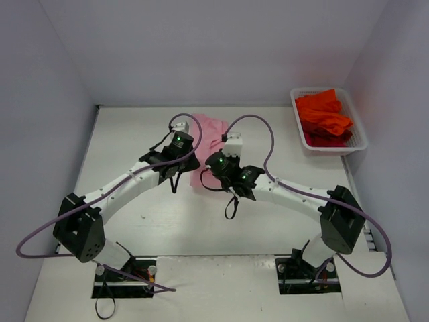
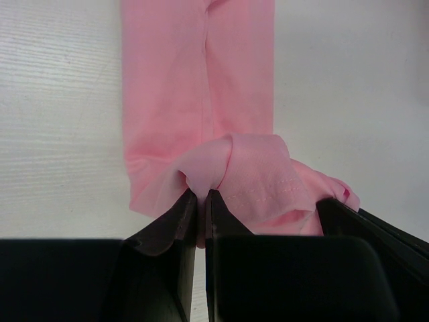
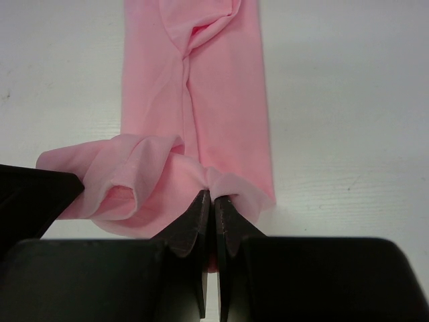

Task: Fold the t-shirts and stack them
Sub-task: Fold the tshirt

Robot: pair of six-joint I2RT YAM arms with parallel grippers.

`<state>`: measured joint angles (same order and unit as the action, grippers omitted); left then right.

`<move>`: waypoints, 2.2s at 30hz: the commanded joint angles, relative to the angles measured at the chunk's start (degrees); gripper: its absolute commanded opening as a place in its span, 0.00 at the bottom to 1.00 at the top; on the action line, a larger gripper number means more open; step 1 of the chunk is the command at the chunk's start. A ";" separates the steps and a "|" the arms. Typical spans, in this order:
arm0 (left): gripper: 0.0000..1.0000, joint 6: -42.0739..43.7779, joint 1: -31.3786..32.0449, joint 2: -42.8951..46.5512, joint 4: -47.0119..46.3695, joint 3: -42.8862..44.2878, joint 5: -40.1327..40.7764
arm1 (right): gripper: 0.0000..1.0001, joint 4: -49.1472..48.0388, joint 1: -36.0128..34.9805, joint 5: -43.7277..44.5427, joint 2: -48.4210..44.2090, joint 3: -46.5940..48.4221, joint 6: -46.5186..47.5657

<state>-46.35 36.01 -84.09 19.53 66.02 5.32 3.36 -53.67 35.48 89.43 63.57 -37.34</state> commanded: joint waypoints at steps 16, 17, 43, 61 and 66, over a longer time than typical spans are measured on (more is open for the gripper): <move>0.00 2.05 -3.40 -2.65 -4.15 4.03 -2.51 | 0.00 -6.69 4.36 -3.14 3.65 3.66 1.66; 0.00 1.96 -3.66 -3.00 -4.15 4.03 -2.60 | 0.00 -6.78 4.71 -3.23 3.91 4.01 1.66; 0.00 2.32 -7.01 -8.19 -7.05 6.49 -4.97 | 0.00 -9.07 9.02 -6.30 8.75 6.83 3.50; 0.00 2.93 -9.11 -11.18 -8.10 7.81 -5.32 | 0.00 -11.09 11.48 -8.94 13.05 8.94 5.00; 0.00 3.02 -9.29 -12.49 -8.37 8.69 -5.32 | 0.00 -11.53 12.19 -10.08 14.81 10.43 4.82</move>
<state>-44.66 27.46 -96.84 13.76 71.42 -0.64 -5.56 -42.33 24.82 104.05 70.87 -33.08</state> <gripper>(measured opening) 0.029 0.009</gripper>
